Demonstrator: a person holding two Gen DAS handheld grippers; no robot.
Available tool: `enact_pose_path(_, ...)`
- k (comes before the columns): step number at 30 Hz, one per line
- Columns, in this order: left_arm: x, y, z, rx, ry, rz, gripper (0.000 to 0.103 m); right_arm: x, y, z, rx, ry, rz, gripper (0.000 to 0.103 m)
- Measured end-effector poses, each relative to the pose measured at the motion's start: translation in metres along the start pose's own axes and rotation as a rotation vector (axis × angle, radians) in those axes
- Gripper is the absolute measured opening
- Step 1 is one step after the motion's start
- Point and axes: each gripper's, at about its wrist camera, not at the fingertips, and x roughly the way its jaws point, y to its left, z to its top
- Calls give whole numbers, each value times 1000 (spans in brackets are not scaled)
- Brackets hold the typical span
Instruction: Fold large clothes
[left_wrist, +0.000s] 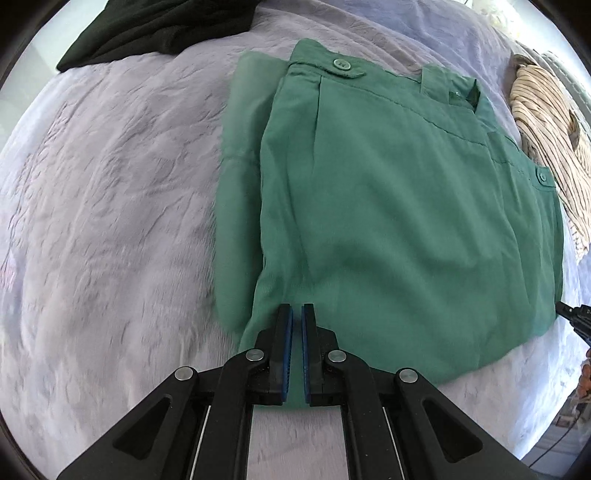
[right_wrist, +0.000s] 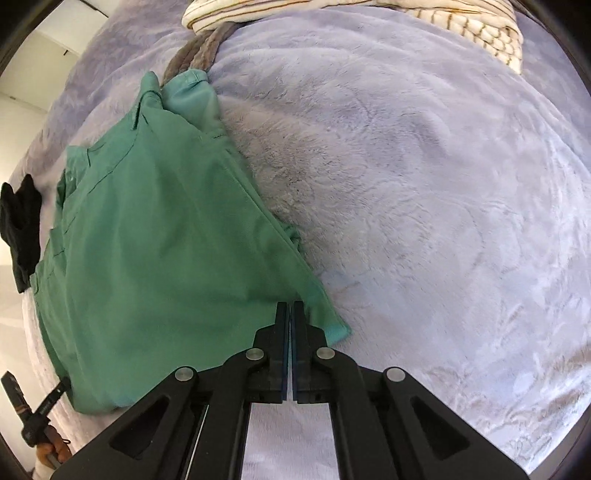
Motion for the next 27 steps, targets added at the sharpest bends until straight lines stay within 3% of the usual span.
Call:
enact_pose_path(7, -21, -2, -36, -23, 31, 2, 6, -25, 14, -33, -3, 28, 33, 4)
enact_pose_path(13, -35, -3, -64, -45, 38, -12, 6, -34, 39, -73, -11, 92, 154, 4)
enact_pose_path(17, -36, -3, -73, -69, 43, -15, 6, -32, 90, -82, -111, 94, 277, 4)
enact_pose_path(20, -34, -7, -76, -72, 52, -4, 6, -20, 134, -82, -186, 86, 313, 4)
enact_pose_path(22, -33, -13, -76, -59, 53, 8, 6, -6, 160, -81, -225, 84, 307, 4)
enact_pose_path(24, -35, -17, -79, -43, 50, 14, 6, 13, 173, -81, -260, 102, 247, 4)
enact_pose_path(27, -38, -17, -85, -41, 46, 9, 6, 35, 166, -82, -246, 148, 164, 4)
